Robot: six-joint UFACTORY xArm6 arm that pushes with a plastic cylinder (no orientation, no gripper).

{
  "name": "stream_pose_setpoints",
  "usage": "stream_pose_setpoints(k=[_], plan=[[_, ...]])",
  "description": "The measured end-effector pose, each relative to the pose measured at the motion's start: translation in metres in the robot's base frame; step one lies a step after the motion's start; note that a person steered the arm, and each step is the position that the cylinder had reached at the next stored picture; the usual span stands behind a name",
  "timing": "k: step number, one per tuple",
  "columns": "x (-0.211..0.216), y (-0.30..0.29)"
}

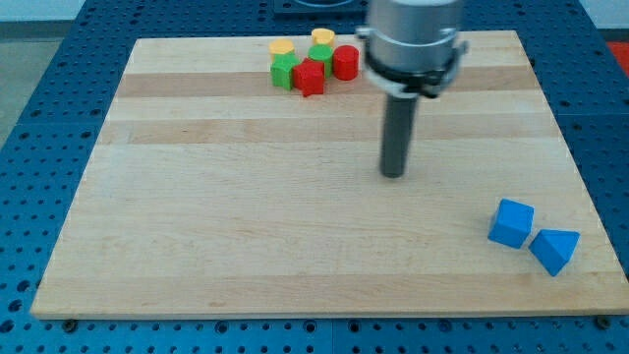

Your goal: Slide the blue cube left a bit

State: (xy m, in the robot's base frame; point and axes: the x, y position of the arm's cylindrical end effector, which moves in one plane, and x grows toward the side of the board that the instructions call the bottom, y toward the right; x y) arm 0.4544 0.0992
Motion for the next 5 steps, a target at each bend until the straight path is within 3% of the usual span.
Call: stream_pose_setpoints(k=[3, 5], plan=[[0.006, 0.146], [0.051, 0.176]])
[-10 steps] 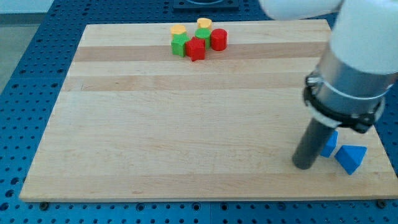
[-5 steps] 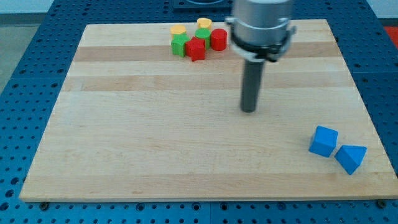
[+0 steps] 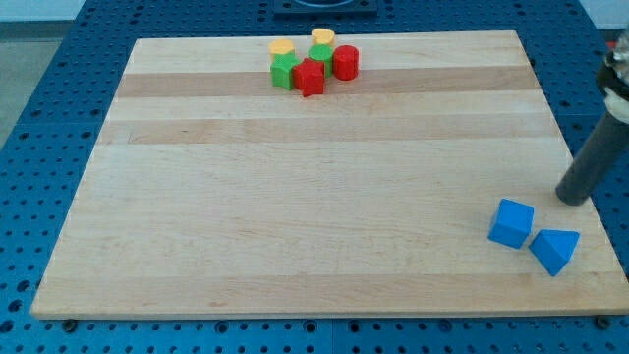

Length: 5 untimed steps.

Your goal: Slide the blue cube left a bit

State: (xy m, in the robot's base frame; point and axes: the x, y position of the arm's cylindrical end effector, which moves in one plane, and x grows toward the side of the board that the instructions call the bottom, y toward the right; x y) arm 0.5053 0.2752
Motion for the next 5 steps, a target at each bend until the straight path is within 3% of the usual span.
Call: stream_pose_setpoints(k=[5], plan=[[0.025, -0.038]])
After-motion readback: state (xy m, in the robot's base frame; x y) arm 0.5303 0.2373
